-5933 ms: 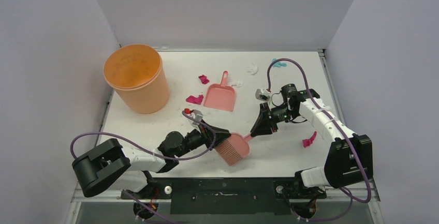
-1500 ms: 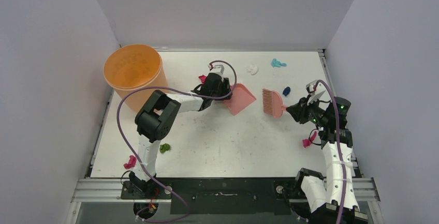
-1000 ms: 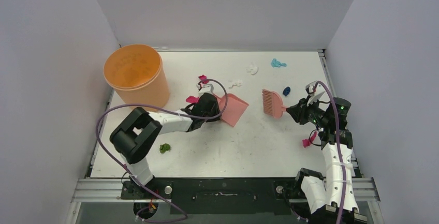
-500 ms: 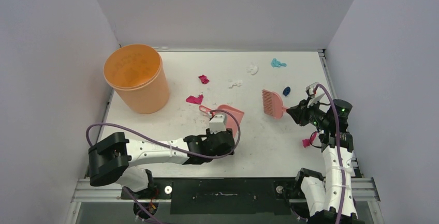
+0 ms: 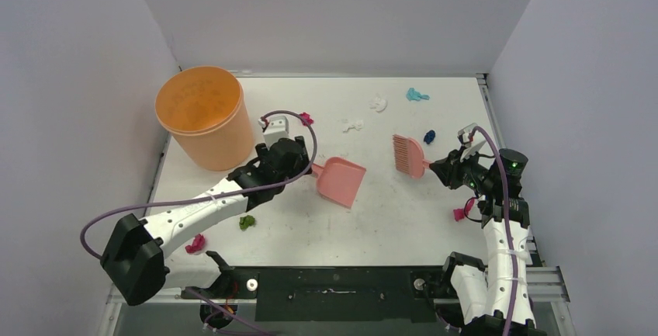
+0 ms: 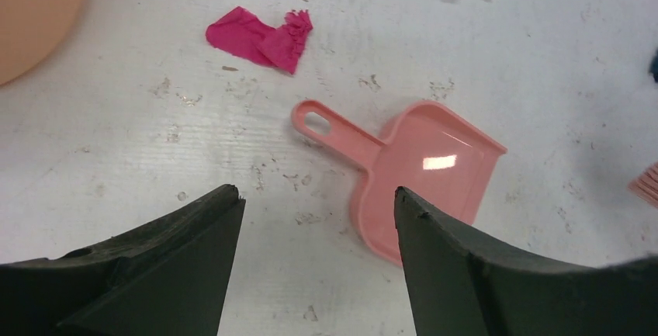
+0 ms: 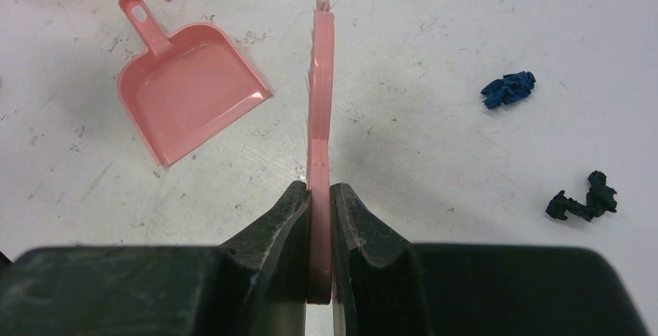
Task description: Sweep away the paper scraps from the table
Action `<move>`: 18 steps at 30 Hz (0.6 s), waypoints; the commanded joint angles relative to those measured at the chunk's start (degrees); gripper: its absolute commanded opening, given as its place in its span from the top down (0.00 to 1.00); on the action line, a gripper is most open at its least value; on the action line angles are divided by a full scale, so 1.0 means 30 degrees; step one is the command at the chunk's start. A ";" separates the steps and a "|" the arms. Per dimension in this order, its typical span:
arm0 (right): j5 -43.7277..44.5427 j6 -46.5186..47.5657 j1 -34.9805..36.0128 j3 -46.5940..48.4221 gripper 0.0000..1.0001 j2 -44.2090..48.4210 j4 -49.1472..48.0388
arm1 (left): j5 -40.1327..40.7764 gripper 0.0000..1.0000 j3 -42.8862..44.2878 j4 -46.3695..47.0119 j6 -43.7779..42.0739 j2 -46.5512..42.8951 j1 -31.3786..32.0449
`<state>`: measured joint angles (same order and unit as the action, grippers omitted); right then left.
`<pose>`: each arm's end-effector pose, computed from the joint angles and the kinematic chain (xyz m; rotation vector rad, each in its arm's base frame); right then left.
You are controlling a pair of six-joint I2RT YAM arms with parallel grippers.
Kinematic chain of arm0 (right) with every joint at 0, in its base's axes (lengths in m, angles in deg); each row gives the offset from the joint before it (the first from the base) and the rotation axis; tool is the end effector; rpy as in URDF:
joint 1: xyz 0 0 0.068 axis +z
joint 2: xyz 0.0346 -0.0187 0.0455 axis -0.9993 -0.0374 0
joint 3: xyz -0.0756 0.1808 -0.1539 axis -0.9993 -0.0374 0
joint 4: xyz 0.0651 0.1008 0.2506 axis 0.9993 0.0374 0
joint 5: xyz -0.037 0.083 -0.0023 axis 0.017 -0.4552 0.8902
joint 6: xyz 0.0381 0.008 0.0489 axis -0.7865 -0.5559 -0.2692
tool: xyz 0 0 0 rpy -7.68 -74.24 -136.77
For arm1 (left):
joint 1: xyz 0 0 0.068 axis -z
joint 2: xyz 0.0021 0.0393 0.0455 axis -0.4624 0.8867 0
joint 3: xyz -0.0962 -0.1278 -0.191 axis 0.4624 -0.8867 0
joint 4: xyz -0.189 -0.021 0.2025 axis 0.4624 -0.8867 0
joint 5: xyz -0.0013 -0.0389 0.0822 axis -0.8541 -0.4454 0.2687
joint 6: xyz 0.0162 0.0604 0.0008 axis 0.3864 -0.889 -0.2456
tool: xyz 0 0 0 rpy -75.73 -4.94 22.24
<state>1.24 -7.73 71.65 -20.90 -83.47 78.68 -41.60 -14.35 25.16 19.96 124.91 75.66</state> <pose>0.2049 -0.0202 0.2595 -0.4677 1.8724 0.6223 0.2199 -0.2058 0.2309 -0.1714 2.1342 -0.2436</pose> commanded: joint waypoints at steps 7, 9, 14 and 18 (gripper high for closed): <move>-0.0506 0.0467 -0.0164 0.0775 0.95 0.0044 -0.0545 | -0.6264 0.33 -0.0944 0.7701 0.0200 0.3995 -0.4800; -0.0480 0.0494 -0.0164 0.0751 0.95 0.0070 -0.0547 | -0.6825 0.31 -0.1319 0.9542 0.0484 0.4780 -0.5018; -0.0444 0.0597 -0.0173 0.0774 0.95 -0.0003 -0.0517 | -0.6838 0.30 -0.0995 1.0675 0.0931 0.6629 -0.5173; -0.0477 0.0670 -0.0166 0.0764 0.95 -0.0080 -0.0488 | -0.7418 0.32 -0.0732 1.1115 0.0593 0.7761 -0.5398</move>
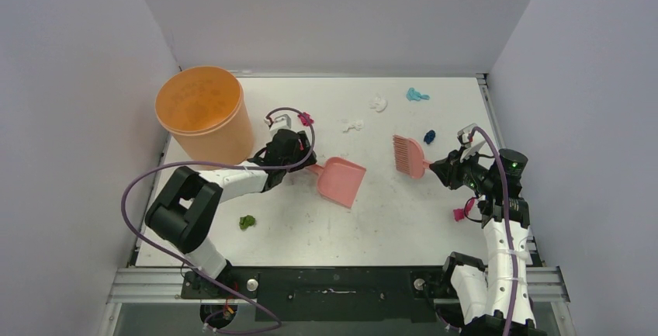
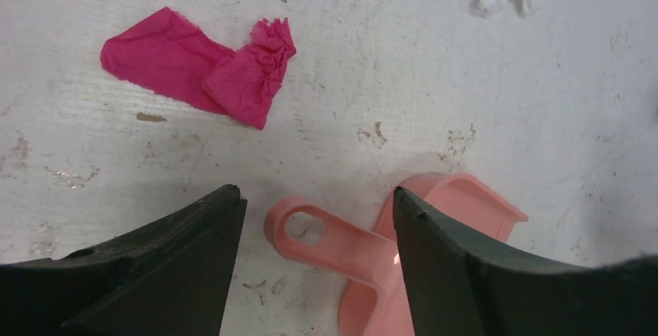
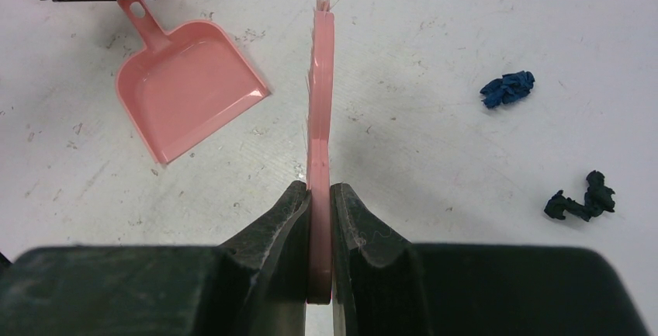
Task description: Sweep away the paper scraps from the table
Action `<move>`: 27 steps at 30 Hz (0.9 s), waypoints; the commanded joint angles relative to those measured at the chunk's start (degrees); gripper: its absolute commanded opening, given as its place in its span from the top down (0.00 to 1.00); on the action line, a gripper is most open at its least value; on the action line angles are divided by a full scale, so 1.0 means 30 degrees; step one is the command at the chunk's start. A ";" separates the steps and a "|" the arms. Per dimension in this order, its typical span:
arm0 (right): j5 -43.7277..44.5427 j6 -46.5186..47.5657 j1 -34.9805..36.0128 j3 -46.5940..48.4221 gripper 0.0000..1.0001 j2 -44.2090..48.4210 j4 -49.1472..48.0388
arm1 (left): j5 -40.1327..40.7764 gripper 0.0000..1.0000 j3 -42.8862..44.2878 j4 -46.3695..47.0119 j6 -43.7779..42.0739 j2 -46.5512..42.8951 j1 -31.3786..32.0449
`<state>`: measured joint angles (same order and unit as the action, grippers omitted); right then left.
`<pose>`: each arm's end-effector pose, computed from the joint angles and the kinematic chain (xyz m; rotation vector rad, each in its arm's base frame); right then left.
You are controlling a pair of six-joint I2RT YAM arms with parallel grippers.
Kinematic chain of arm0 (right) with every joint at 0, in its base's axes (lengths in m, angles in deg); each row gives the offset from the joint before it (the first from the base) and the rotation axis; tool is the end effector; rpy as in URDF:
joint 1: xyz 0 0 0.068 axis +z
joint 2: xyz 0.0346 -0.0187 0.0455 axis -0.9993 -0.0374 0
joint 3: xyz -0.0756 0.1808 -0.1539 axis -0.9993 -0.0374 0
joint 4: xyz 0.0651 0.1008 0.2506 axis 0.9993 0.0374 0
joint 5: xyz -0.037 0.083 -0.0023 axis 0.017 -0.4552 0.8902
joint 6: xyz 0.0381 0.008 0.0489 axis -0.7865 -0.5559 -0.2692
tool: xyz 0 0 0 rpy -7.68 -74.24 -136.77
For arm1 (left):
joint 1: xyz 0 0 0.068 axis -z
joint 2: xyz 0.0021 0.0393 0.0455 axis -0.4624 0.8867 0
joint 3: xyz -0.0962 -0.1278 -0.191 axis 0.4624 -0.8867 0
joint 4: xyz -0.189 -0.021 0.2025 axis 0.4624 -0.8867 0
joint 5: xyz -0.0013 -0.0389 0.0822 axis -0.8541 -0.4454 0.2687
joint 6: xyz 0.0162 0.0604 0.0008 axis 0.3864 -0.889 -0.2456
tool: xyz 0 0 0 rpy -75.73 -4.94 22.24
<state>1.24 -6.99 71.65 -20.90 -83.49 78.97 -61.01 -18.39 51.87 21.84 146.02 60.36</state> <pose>0.2047 -0.0201 0.2590 -0.4773 1.8723 0.6168 0.3028 -0.1814 0.1310 -0.3356 2.2251 -0.4504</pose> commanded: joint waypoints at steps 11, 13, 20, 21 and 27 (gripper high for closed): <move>-0.0513 0.0630 -0.0164 0.0781 0.95 -0.0224 -0.0473 | -0.2960 0.53 -0.1329 0.3389 0.1253 0.0127 -0.0196; -0.0507 0.0673 -0.0164 0.0816 0.95 -0.0233 -0.0422 | -0.2354 0.53 -0.2446 0.3315 0.2023 -0.1034 0.0201; -0.0536 0.0758 -0.0164 0.0817 0.95 -0.0212 -0.0399 | -0.0823 0.57 -0.5580 0.2821 0.2585 -0.4656 0.2907; -0.0536 0.0759 -0.0164 0.0836 0.95 -0.0228 -0.0380 | -0.0793 0.57 -0.5823 0.2574 0.2668 -0.5147 0.3360; -0.0528 0.0819 -0.0193 0.0826 0.95 -0.0209 -0.0319 | -0.0639 0.54 -0.6391 -0.0610 0.2956 -0.7073 0.5790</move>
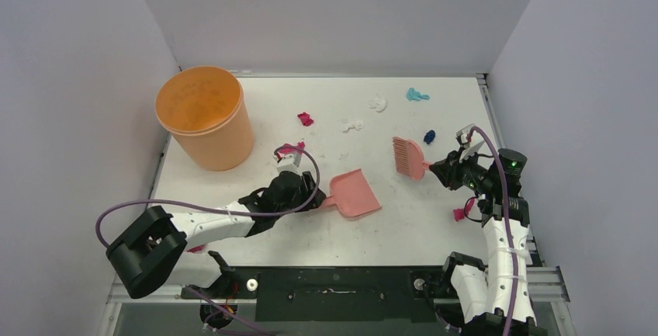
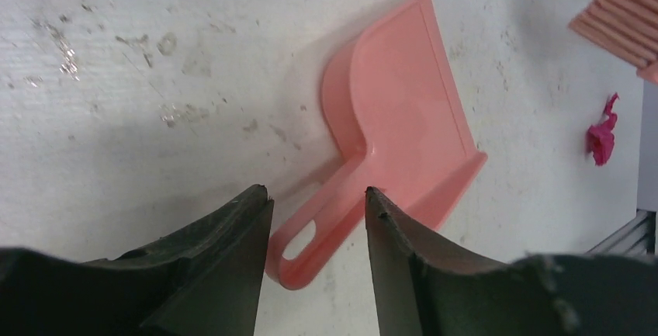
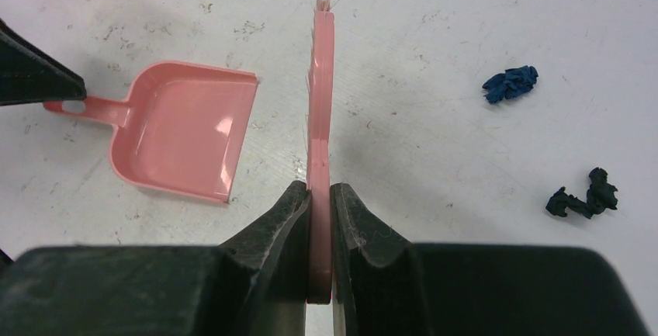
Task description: Sweep away the paper scraps from the table
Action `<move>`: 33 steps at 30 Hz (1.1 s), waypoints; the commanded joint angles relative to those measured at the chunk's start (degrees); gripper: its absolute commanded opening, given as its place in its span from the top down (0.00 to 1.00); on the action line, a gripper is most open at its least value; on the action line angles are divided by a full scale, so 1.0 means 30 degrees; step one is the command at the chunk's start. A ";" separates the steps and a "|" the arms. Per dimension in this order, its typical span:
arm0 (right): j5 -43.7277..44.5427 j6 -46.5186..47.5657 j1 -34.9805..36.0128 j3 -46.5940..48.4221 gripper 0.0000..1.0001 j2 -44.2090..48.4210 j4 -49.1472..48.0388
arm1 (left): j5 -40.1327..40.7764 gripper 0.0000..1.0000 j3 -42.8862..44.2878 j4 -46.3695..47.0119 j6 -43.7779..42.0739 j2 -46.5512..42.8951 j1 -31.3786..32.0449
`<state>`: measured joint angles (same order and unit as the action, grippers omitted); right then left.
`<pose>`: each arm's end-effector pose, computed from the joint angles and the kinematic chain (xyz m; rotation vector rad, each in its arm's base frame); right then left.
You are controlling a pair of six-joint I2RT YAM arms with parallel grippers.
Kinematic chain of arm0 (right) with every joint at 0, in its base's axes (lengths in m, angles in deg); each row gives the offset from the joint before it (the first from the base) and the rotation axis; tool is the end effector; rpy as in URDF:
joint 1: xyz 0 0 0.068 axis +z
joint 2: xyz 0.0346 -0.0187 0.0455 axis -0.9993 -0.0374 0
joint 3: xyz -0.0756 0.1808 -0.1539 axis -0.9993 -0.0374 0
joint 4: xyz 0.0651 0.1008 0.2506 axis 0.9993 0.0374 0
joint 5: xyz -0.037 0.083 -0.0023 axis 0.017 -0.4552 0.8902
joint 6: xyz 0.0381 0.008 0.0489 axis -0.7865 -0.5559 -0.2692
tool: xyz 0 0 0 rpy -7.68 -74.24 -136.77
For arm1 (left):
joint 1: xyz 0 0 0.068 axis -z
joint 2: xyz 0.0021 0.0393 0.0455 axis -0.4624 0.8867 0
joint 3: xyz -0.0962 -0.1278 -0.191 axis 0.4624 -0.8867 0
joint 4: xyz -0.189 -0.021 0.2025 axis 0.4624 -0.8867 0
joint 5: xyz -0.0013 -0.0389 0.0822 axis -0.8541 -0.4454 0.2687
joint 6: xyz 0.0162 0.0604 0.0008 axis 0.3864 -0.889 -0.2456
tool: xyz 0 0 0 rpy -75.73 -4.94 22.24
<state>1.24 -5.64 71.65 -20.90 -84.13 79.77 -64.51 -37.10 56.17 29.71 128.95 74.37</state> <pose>0.2055 -0.0204 0.2558 -0.4888 1.8842 0.6159 0.1991 -0.1993 0.1220 -0.1910 2.2732 -0.7439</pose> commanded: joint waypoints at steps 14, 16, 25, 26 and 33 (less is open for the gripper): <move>-0.0585 0.0389 -0.0164 0.0836 0.95 -0.0132 -0.0618 | -0.0274 0.37 0.6878 -1.4889 -1.1819 -0.2883 0.1998; -0.0564 0.0368 -0.0192 0.0799 0.95 -0.0122 -0.0616 | -0.0655 0.37 0.7714 -1.5208 -1.3967 -0.1859 0.2063; -0.0525 0.0352 -0.0193 0.0774 0.95 -0.0289 -0.0634 | -0.3323 0.41 0.7434 -1.1863 -1.7995 0.0462 0.1907; -0.0597 0.0346 -0.0193 0.0754 0.95 -0.0327 -0.0646 | -0.3513 0.42 0.7340 -1.1548 -1.8078 0.0621 0.1844; -0.0711 0.0478 -0.0171 0.0879 0.95 -0.0524 -0.0480 | -0.5122 0.50 0.7128 -1.0397 -1.7913 0.2127 0.1187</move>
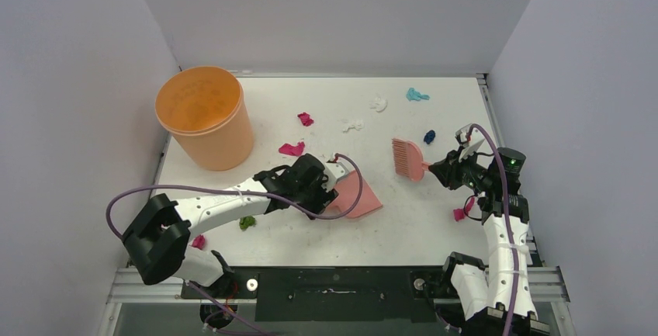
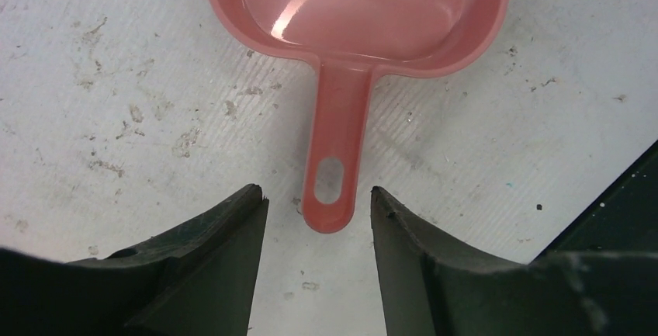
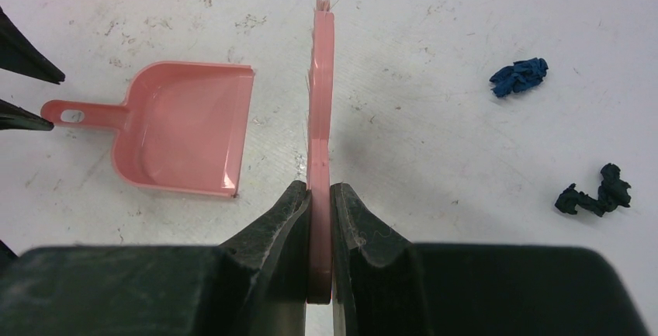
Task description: Sweep away the paper scraps from the table
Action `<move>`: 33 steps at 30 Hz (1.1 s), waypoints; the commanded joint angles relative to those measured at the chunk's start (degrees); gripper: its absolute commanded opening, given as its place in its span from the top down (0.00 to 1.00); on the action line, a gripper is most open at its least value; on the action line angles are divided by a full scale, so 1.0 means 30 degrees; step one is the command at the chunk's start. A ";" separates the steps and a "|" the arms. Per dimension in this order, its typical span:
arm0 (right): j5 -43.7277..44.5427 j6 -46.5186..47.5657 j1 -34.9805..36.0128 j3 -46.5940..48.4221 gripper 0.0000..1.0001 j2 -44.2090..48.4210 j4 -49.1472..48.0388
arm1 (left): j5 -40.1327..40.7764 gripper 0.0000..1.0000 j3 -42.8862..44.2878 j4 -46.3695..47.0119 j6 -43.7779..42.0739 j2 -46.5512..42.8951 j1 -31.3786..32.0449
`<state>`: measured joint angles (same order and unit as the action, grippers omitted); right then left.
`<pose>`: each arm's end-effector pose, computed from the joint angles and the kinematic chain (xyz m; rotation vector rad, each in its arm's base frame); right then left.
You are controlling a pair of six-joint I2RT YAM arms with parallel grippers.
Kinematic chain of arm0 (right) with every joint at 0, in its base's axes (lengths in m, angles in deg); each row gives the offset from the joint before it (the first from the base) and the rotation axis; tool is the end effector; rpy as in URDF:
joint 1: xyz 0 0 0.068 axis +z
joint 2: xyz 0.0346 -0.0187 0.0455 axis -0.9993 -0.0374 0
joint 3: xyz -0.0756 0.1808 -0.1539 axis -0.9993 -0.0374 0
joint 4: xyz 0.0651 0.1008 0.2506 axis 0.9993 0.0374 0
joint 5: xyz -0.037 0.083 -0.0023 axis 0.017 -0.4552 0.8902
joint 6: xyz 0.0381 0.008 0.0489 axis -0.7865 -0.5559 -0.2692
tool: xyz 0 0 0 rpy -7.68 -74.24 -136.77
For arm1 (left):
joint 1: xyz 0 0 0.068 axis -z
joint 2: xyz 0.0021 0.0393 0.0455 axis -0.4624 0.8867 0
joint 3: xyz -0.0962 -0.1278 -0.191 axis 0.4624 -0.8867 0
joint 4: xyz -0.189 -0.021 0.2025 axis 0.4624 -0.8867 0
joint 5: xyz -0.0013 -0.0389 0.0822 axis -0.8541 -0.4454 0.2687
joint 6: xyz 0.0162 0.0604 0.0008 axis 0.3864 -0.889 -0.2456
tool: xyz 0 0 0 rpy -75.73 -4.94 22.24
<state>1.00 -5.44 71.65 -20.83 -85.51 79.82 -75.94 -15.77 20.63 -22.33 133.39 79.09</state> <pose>0.2086 -0.0211 0.2518 -0.4847 1.9000 0.6318 0.1909 -0.2414 0.1681 1.1387 2.2879 -0.3668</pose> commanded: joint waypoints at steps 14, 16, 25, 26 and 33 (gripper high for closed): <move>-0.0622 0.0479 -0.0193 0.0825 0.95 0.0226 -0.0457 | -0.3112 0.61 0.0079 0.1720 -0.0465 0.1114 -0.0958; -0.0631 0.0482 -0.0193 0.0807 0.95 0.0223 -0.0457 | -0.2403 0.62 0.0267 0.1431 -0.0399 0.1332 -0.0967; -0.0865 0.0475 -0.0164 0.0855 0.95 -0.0400 -0.0457 | -0.2091 0.70 0.0503 0.0344 -0.0840 0.1980 -0.0274; -0.0873 0.0484 -0.0146 0.0870 0.95 -0.0438 -0.0431 | -0.1745 0.72 0.0508 0.0406 -0.0821 0.1900 -0.0218; -0.0779 0.0428 -0.0164 0.0789 0.95 -0.0284 -0.0480 | -0.0705 0.83 0.0274 0.1075 -0.0363 0.0362 -0.0470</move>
<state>0.39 -4.59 71.39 -20.83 -86.75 80.69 -81.03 -16.27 21.88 -23.97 138.96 78.46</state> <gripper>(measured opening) 0.132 0.297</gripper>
